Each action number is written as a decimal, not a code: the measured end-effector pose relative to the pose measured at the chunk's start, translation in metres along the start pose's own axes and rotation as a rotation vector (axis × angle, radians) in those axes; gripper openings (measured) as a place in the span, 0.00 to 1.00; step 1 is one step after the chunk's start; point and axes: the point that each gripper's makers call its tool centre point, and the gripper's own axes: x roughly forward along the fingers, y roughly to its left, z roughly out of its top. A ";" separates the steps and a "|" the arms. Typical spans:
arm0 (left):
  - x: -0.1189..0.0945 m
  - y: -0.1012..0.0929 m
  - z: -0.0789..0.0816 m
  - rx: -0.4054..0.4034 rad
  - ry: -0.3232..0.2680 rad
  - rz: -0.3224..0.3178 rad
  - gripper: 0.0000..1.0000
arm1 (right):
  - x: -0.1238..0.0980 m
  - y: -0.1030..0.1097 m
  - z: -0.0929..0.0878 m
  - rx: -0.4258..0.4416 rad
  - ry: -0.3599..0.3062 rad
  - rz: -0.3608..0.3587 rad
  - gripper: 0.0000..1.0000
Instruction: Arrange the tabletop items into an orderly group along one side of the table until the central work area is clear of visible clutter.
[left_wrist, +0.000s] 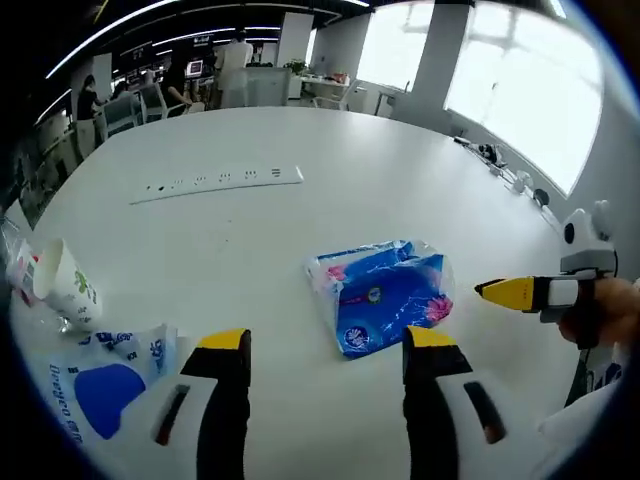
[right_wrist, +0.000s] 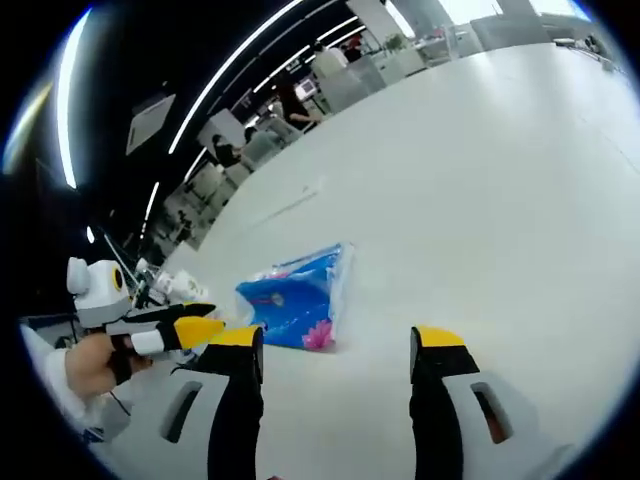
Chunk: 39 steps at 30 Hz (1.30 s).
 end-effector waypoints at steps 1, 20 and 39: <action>-0.005 0.000 0.000 -0.009 -0.007 0.001 0.67 | -0.002 0.001 0.000 -0.002 0.000 0.001 0.59; -0.093 0.021 -0.025 -0.025 -0.049 0.038 0.73 | -0.038 0.035 -0.030 -0.039 0.005 0.030 0.63; -0.135 0.062 -0.056 -0.089 -0.063 0.083 0.71 | -0.048 0.058 -0.050 -0.023 -0.019 0.060 0.65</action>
